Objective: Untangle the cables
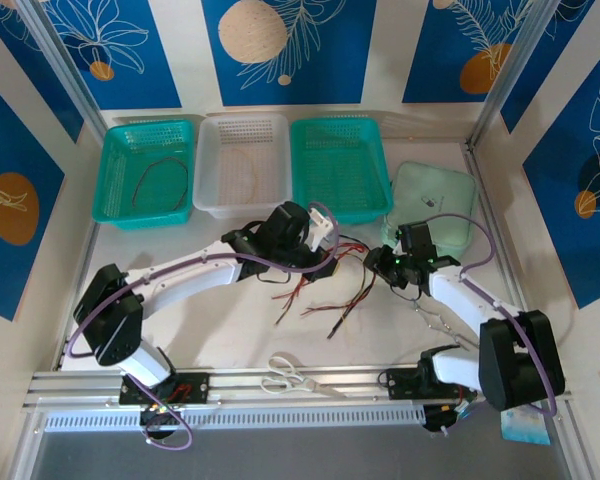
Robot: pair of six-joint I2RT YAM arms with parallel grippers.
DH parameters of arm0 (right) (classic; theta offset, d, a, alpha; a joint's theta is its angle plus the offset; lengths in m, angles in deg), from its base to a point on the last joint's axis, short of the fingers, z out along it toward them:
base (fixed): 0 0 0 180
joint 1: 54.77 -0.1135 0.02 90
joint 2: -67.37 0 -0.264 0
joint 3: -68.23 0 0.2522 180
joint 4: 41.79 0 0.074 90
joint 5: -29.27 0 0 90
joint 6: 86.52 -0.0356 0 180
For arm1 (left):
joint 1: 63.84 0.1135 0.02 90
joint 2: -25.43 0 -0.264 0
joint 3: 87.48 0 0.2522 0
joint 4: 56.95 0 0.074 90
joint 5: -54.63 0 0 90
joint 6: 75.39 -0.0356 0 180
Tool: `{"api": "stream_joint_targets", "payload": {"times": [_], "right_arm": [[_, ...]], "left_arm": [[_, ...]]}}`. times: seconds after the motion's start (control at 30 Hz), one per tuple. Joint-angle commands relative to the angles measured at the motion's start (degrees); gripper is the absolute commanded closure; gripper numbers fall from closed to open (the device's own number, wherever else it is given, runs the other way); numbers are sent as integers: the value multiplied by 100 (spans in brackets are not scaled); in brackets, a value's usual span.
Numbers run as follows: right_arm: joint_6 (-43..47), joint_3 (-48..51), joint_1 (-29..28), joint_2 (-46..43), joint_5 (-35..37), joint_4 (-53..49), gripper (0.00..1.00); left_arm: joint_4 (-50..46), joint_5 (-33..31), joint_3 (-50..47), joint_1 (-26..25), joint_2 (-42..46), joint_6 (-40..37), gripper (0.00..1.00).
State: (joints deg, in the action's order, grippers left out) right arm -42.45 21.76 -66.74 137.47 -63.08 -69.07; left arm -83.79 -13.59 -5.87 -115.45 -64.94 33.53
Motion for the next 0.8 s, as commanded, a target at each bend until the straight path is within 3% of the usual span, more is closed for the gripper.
{"api": "stream_joint_targets", "payload": {"times": [0.0,0.17,0.5,0.77], "right_arm": [[123,38,21,55,-19,107,71],[48,28,29,76,165,-62,100],[41,-18,87,256,353,-265,100],[-3,-140,89,608,288,-243,100]], "left_arm": [[-155,-94,194,42,251,-169,100],[-381,-375,327,67,536,-263,100],[-1487,-1870,769,390,1754,-644,100],[-1204,-2600,202,916,3283,-553,100]]}}
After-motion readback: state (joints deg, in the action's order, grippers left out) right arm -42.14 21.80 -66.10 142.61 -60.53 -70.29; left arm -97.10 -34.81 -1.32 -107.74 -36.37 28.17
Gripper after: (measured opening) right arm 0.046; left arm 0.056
